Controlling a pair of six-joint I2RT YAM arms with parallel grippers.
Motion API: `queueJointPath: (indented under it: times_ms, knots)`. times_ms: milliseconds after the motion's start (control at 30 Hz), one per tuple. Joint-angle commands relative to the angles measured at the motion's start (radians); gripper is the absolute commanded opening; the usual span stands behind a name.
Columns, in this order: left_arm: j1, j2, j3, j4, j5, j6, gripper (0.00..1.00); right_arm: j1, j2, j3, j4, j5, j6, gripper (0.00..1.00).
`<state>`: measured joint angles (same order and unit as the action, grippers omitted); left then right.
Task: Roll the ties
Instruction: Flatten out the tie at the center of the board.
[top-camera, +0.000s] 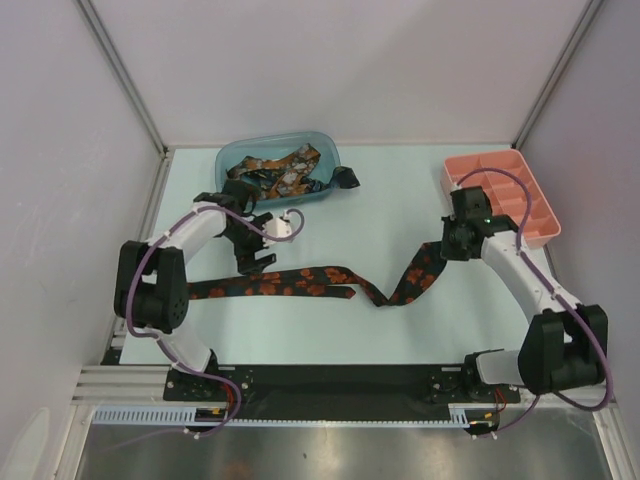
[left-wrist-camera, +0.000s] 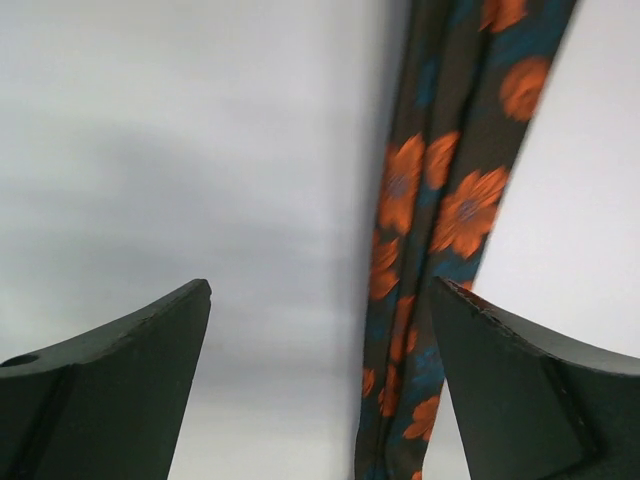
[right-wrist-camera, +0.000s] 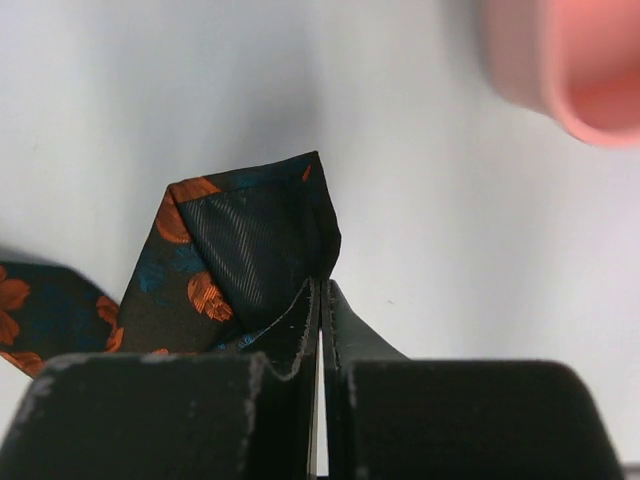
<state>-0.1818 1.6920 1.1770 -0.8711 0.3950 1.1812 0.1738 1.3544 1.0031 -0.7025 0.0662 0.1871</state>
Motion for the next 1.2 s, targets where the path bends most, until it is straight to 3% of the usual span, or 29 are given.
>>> queueJointPath:
  times_ms: [0, 133, 300, 500, 600, 633, 667, 733, 867, 967, 1100, 1167]
  knots:
    - [-0.09, -0.009, 0.074, -0.089, 0.131, 0.046, 0.93, -0.028, -0.084, 0.041, -0.139, 0.165, 0.103, 0.0]
    - [-0.163, 0.049, 0.156, -0.178, 0.214, 0.087, 0.89, -0.165, -0.116, 0.074, -0.265, 0.172, 0.237, 0.0]
    - [-0.235, 0.098, 0.193, -0.186, 0.219, 0.095, 0.88, -0.367, -0.159, 0.086, -0.373, 0.103, 0.25, 0.0]
    - [-0.242, 0.124, 0.13, -0.106, 0.156, 0.081, 0.95, -0.413, -0.186, 0.062, -0.37, 0.083, 0.261, 0.0]
    - [-0.251, 0.127, 0.162, -0.108, 0.204, 0.075, 0.93, -0.448, -0.164, 0.04, -0.361, 0.086, 0.246, 0.01]
    - [-0.269, 0.126, 0.173, -0.109, 0.218, 0.069, 0.91, -0.459, -0.158, 0.038, -0.358, 0.078, 0.232, 0.08]
    - [-0.281, 0.127, 0.182, -0.111, 0.226, 0.066, 0.9, -0.476, -0.146, 0.038, -0.35, 0.075, 0.218, 0.26]
    - [-0.327, 0.13, 0.202, -0.109, 0.248, 0.058, 0.86, -0.563, -0.133, 0.048, -0.344, 0.029, 0.158, 0.34]
    - [-0.409, 0.135, 0.185, -0.111, 0.274, 0.055, 0.79, -0.711, -0.097, 0.113, -0.353, -0.106, 0.069, 0.4]
    - [-0.465, 0.129, 0.149, -0.063, 0.272, 0.028, 0.75, -0.718, -0.075, 0.196, -0.359, -0.163, -0.044, 0.44]
    - [-0.557, 0.117, 0.107, 0.067, 0.245, -0.038, 0.68, -0.721, -0.072, 0.229, -0.342, -0.463, -0.279, 0.47]
    - [-0.582, 0.127, 0.096, 0.081, 0.231, -0.04, 0.66, -0.706, -0.067, 0.209, -0.342, -0.479, -0.362, 0.49]
